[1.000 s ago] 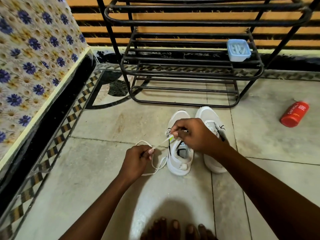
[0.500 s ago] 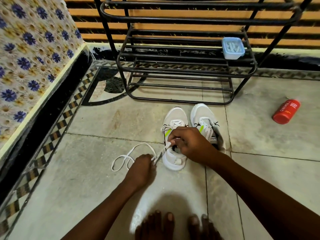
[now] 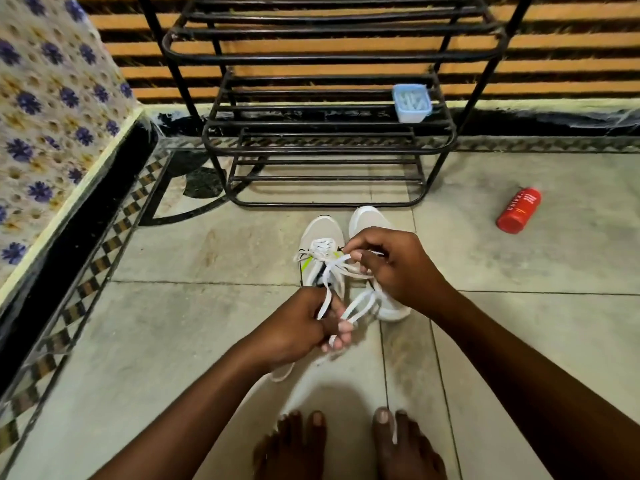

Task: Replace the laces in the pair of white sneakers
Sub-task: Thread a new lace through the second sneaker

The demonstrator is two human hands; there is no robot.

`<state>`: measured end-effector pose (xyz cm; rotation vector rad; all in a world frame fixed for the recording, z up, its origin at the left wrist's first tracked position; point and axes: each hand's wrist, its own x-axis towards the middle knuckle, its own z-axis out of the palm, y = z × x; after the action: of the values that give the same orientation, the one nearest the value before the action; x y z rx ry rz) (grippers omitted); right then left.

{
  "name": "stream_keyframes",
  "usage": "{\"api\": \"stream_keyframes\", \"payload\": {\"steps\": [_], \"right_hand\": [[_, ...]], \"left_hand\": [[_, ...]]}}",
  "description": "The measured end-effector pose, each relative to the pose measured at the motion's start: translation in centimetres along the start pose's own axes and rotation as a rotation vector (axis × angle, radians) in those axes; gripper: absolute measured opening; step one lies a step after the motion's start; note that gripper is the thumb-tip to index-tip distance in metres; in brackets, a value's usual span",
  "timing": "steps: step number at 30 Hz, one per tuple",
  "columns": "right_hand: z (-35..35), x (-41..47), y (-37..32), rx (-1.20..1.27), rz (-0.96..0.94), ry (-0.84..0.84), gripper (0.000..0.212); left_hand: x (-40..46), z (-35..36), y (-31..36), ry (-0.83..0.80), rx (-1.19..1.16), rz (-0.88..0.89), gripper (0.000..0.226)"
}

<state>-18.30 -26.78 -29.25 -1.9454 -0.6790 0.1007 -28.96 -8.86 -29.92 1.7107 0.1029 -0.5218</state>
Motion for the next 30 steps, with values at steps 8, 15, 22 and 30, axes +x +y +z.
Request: {"api": "stream_keyframes", "payload": {"steps": [8,15,22,30], "right_hand": [[-4.9,-2.3,0.7,-0.037,0.067,0.112,0.019],[-4.8,-2.9,1.1,-0.105,0.03,0.11,0.023],[-3.9,-2.6,1.5,-0.122,-0.031,0.082,0.026],[-4.0,-1.7,2.5,-0.159,-0.127,0.219,0.017]], "left_hand": [[4.7,6.5,-0.8,0.182,-0.271,0.045,0.019],[4.6,5.9,-1.9,0.397,0.119,0.113,0.022],[4.3,4.4,-0.5,0.416,0.073,0.247,0.071],[6.5,3.2,-0.1,0.395,0.048,0.335,0.016]]}}
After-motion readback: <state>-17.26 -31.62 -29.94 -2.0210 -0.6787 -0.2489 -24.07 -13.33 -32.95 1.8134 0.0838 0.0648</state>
